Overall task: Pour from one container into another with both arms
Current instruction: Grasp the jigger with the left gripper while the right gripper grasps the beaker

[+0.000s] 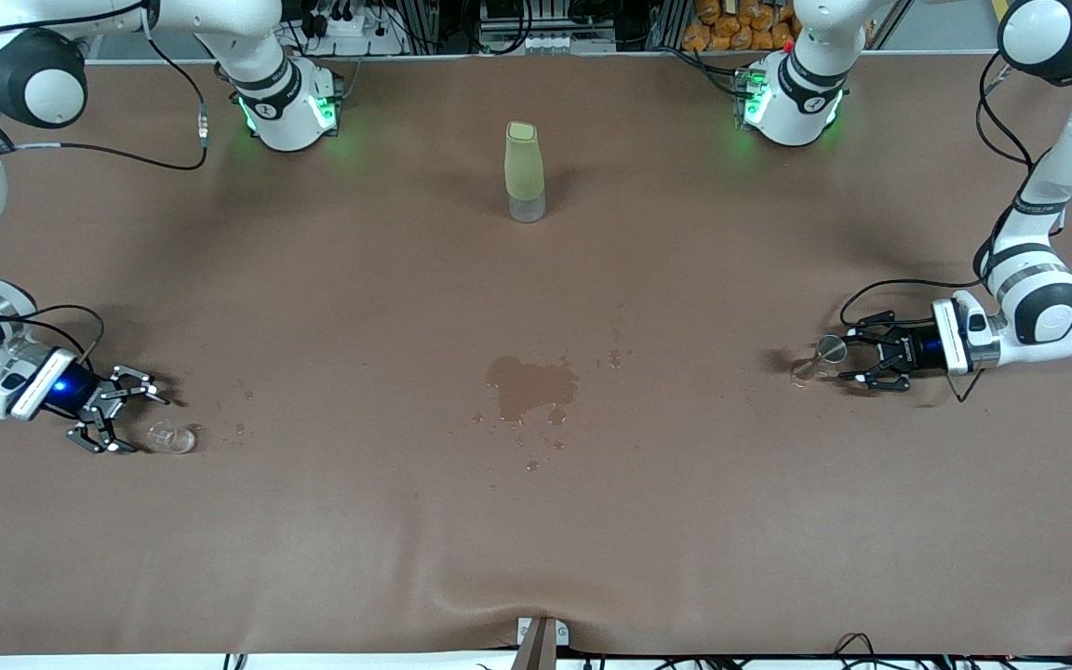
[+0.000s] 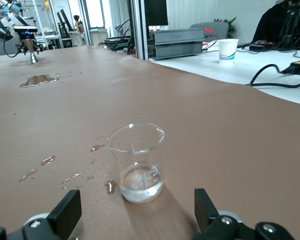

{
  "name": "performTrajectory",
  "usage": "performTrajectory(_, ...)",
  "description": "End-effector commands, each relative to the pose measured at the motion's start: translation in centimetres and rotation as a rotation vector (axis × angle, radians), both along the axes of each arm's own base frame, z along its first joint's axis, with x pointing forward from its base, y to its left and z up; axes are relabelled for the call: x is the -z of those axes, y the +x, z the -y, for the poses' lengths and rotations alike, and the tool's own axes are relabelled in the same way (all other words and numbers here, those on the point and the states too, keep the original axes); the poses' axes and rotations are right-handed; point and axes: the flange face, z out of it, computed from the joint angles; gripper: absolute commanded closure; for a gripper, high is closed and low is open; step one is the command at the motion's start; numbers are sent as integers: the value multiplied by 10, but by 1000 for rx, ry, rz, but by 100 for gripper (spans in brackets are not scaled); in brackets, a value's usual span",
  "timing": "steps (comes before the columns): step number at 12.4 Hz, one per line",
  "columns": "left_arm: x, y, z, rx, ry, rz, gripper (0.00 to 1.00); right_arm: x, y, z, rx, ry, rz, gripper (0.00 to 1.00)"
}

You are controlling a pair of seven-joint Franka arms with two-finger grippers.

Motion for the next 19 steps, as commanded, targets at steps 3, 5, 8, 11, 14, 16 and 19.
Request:
performTrajectory(3,2,7,9,9,-67,79,39,13,14,-18,15,39,69,0)
performTrajectory(5,7,8,9,10,-72,99,41,10,21,-25,14,41,80,0)
performTrajectory(8,5,10,16,21,-79,108,43,18,24,-37,23,59,91,0)
performTrajectory(11,5,12,22,29,-82,109,43,23,30,-50,30,69,116,0)
performTrajectory(14,5,12,25,34,-82,108,45,25,32,-53,31,55,113,0)
performTrajectory(16,5,13,28,38,-83,107,46,28,32,-55,30,52,108,0)
performTrajectory(19,6,15,35,39,-88,108,48,33,33,-57,41,57,122,0)
